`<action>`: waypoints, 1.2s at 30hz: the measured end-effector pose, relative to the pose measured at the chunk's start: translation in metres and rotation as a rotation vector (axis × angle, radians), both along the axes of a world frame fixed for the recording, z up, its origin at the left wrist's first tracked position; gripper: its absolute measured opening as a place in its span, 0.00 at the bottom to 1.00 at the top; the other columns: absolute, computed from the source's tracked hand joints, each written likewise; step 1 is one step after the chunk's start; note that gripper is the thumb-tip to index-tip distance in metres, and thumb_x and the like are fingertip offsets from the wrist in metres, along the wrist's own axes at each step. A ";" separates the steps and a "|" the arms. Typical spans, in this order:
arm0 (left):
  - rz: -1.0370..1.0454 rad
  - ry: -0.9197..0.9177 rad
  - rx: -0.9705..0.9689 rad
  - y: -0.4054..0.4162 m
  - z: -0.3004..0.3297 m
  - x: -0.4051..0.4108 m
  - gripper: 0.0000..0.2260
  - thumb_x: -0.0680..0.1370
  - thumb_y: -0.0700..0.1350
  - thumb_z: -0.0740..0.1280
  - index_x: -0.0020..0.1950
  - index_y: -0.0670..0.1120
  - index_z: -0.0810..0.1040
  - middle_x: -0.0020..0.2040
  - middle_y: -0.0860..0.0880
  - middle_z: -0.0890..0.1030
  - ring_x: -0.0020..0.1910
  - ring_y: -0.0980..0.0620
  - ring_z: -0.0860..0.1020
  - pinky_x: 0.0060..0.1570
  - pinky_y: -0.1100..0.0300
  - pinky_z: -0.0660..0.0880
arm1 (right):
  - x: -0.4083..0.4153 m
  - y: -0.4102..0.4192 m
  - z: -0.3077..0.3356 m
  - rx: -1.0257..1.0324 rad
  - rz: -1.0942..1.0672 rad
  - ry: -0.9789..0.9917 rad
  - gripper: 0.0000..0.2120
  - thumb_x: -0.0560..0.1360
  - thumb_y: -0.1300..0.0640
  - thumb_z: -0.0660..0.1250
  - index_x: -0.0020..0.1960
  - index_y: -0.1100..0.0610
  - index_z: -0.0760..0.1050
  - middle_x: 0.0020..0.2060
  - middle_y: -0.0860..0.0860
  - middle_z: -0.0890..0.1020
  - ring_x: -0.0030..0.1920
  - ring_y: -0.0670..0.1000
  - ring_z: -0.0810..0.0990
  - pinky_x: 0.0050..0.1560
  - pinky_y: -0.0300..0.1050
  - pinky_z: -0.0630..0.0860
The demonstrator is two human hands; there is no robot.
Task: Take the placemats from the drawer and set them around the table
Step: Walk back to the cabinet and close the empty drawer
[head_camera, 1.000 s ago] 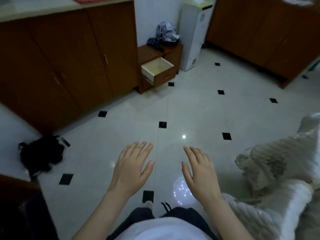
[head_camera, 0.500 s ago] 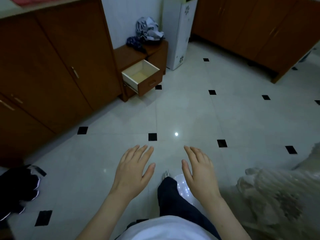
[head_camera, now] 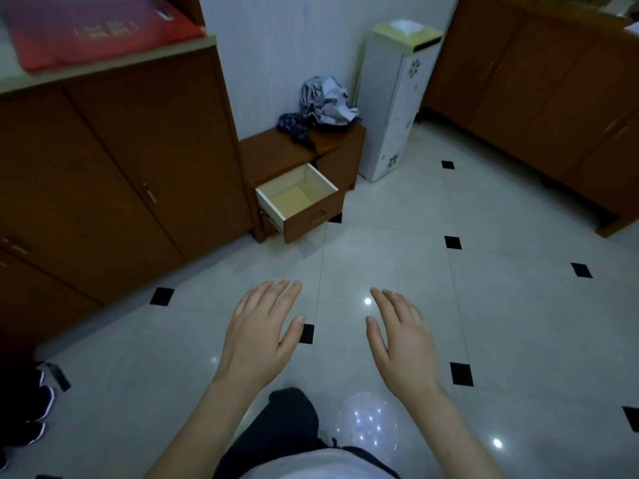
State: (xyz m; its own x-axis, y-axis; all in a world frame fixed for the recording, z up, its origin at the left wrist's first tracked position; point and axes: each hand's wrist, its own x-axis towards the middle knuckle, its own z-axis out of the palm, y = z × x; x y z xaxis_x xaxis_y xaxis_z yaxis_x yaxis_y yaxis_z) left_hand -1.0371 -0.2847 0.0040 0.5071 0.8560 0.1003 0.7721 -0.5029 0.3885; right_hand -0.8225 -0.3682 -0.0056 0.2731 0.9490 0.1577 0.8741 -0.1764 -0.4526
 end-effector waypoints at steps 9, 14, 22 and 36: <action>0.021 0.012 -0.062 0.149 -0.046 0.067 0.27 0.82 0.59 0.45 0.69 0.46 0.73 0.65 0.47 0.77 0.64 0.44 0.74 0.66 0.55 0.60 | 0.073 0.159 -0.035 -0.041 0.021 0.008 0.24 0.80 0.47 0.51 0.70 0.57 0.71 0.64 0.53 0.77 0.65 0.55 0.73 0.66 0.55 0.70; 0.029 0.006 -0.048 0.255 -0.037 0.108 0.25 0.81 0.57 0.49 0.69 0.46 0.73 0.66 0.48 0.76 0.64 0.47 0.73 0.66 0.57 0.59 | 0.116 0.269 -0.025 -0.044 0.036 -0.028 0.25 0.80 0.47 0.51 0.70 0.57 0.70 0.64 0.54 0.76 0.66 0.55 0.73 0.66 0.56 0.70; 0.129 0.003 -0.048 0.376 -0.023 0.167 0.24 0.80 0.56 0.51 0.71 0.47 0.71 0.67 0.48 0.75 0.67 0.46 0.71 0.65 0.51 0.65 | 0.181 0.406 -0.012 -0.037 0.131 -0.026 0.25 0.80 0.47 0.51 0.71 0.58 0.70 0.65 0.54 0.76 0.66 0.55 0.73 0.66 0.56 0.70; 0.539 -0.056 -0.095 0.447 -0.048 0.311 0.22 0.81 0.54 0.52 0.69 0.46 0.73 0.65 0.48 0.76 0.64 0.48 0.72 0.65 0.57 0.63 | 0.314 0.587 -0.034 -0.094 0.599 -0.035 0.24 0.80 0.48 0.51 0.71 0.57 0.69 0.63 0.54 0.77 0.64 0.54 0.74 0.64 0.53 0.70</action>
